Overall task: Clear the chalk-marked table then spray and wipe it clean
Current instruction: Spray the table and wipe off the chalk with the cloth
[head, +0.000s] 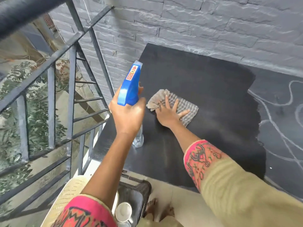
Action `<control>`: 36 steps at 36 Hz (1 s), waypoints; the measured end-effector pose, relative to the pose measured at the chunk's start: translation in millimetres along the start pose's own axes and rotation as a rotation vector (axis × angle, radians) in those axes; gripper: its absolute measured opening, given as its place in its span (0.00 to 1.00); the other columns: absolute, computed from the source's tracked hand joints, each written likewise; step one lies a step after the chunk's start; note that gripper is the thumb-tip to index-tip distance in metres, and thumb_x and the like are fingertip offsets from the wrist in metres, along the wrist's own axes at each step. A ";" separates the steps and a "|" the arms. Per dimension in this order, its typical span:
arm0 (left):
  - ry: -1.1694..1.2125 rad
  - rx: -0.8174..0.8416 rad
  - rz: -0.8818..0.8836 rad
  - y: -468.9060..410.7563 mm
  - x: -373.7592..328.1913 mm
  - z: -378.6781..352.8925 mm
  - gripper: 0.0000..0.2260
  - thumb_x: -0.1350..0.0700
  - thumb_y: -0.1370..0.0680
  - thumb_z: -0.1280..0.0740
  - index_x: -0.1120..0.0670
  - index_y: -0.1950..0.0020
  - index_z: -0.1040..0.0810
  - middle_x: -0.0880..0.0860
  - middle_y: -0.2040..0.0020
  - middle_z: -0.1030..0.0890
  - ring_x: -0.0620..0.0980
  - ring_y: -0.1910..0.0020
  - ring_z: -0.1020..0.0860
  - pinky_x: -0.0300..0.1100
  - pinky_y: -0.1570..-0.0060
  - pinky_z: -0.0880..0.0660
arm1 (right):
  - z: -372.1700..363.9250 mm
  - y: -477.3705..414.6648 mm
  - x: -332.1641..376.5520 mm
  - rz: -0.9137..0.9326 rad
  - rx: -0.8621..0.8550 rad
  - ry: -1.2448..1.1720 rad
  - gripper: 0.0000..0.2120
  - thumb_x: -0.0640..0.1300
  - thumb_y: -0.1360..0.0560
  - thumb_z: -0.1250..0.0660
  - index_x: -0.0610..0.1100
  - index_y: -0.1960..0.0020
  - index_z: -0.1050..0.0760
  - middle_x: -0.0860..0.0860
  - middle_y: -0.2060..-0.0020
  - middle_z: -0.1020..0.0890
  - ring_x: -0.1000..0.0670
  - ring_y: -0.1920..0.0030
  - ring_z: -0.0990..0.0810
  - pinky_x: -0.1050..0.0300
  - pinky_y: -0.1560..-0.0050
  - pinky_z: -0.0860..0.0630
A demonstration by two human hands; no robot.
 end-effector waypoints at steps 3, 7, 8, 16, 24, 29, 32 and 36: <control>-0.021 0.038 0.001 -4.2 -2.0 5.3 0.16 0.62 0.38 0.40 0.57 0.54 0.18 0.40 0.61 0.18 0.33 0.62 0.21 0.30 0.58 0.27 | -21.9 32.2 7.1 0.208 0.022 0.085 0.24 0.54 0.20 0.56 0.66 0.26 0.57 0.60 0.25 0.63 0.42 0.26 0.68 0.19 0.43 0.68; 0.040 0.055 -0.025 -20.1 -10.9 15.4 0.14 0.64 0.39 0.40 0.49 0.62 0.21 0.43 0.61 0.18 0.41 0.60 0.20 0.36 0.57 0.24 | -37.9 70.8 -3.6 0.296 0.025 0.212 0.24 0.56 0.19 0.56 0.65 0.26 0.60 0.59 0.25 0.64 0.42 0.26 0.69 0.20 0.41 0.66; 0.070 0.050 -0.033 -24.0 -16.0 17.6 0.13 0.65 0.39 0.39 0.50 0.63 0.22 0.46 0.61 0.18 0.44 0.60 0.20 0.38 0.57 0.25 | -41.3 76.0 -3.4 0.294 0.030 0.214 0.24 0.57 0.20 0.57 0.65 0.26 0.61 0.59 0.25 0.64 0.42 0.26 0.69 0.20 0.41 0.67; 0.178 0.039 -0.149 -40.6 -57.9 18.9 0.13 0.67 0.40 0.40 0.60 0.58 0.23 0.49 0.58 0.18 0.42 0.55 0.17 0.35 0.64 0.25 | -67.8 125.7 17.3 0.629 0.090 0.342 0.24 0.60 0.22 0.61 0.67 0.27 0.60 0.58 0.26 0.67 0.40 0.29 0.73 0.22 0.43 0.74; 0.156 0.075 -0.093 -22.8 -40.9 18.5 0.13 0.67 0.41 0.40 0.56 0.61 0.23 0.46 0.59 0.18 0.45 0.54 0.17 0.37 0.56 0.24 | -40.5 142.8 -80.0 0.418 0.079 0.255 0.25 0.53 0.19 0.52 0.71 0.29 0.62 0.65 0.29 0.69 0.48 0.30 0.76 0.25 0.40 0.74; 0.147 0.140 -0.049 -3.8 -30.5 19.5 0.15 0.66 0.39 0.39 0.50 0.60 0.22 0.39 0.62 0.17 0.46 0.51 0.18 0.38 0.54 0.24 | -20.3 145.2 -135.7 0.017 0.012 0.067 0.25 0.52 0.18 0.54 0.71 0.29 0.62 0.64 0.27 0.66 0.48 0.26 0.70 0.23 0.38 0.65; 0.151 0.194 -0.070 8.7 -35.0 14.2 0.19 0.66 0.39 0.41 0.45 0.58 0.23 0.35 0.61 0.18 0.45 0.52 0.18 0.34 0.61 0.27 | -26.2 152.1 -126.3 -0.039 -0.016 0.038 0.25 0.53 0.18 0.54 0.69 0.29 0.63 0.61 0.26 0.66 0.44 0.26 0.69 0.21 0.39 0.63; 0.156 0.243 -0.032 23.2 -34.8 0.2 0.17 0.65 0.38 0.40 0.45 0.57 0.25 0.33 0.61 0.18 0.48 0.59 0.23 0.37 0.68 0.31 | -35.7 172.4 -105.1 -0.010 -0.028 0.126 0.30 0.52 0.20 0.43 0.63 0.25 0.55 0.55 0.23 0.58 0.36 0.25 0.60 0.18 0.42 0.57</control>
Point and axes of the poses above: each hand's wrist, its own y-axis away from the middle knuckle, its own z-axis out of the back of the hand, x = y × z, the point moved 1 cm from there along -y, towards the middle knuckle
